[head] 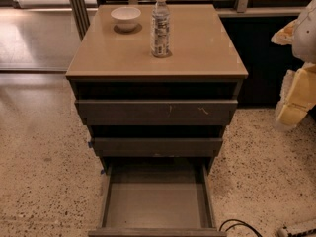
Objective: Place blue plastic bottle into bottom drawer
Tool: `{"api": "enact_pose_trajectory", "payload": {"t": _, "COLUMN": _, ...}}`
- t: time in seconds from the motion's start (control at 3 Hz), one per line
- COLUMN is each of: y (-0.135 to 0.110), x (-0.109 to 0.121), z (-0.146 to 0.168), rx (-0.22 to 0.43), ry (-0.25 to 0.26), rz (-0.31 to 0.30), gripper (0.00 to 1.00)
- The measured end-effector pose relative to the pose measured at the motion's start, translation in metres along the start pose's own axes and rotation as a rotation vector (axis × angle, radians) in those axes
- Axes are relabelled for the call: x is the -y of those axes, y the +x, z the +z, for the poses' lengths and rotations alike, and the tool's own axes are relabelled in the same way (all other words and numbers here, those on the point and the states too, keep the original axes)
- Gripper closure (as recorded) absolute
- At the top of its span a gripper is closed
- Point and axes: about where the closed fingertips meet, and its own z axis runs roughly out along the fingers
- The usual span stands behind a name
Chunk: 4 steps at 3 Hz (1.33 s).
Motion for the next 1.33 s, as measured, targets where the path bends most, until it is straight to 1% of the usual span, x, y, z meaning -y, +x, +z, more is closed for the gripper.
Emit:
{"api": "enact_pose_trajectory", "payload": {"t": 0.33, "y": 0.0, "x": 0.0, "z": 0.0, "rx": 0.0, "ry": 0.0, "rz": 0.0, "gripper": 0.0}}
{"api": "enact_pose_trajectory", "payload": {"t": 0.67, "y": -0.005, "x": 0.007, "z": 0.004, "rx": 0.014, "ry": 0.022, "rz": -0.003, "gripper": 0.0}}
{"api": "enact_pose_trajectory", "payload": {"t": 1.0, "y": -0.025, "x": 0.036, "z": 0.014, "rx": 0.036, "ry": 0.061, "rz": -0.051, "gripper": 0.0}}
{"api": "enact_pose_trajectory", "payload": {"t": 1.33, "y": -0.049, "x": 0.072, "z": 0.029, "rx": 0.069, "ry": 0.078, "rz": -0.114, "gripper": 0.0}}
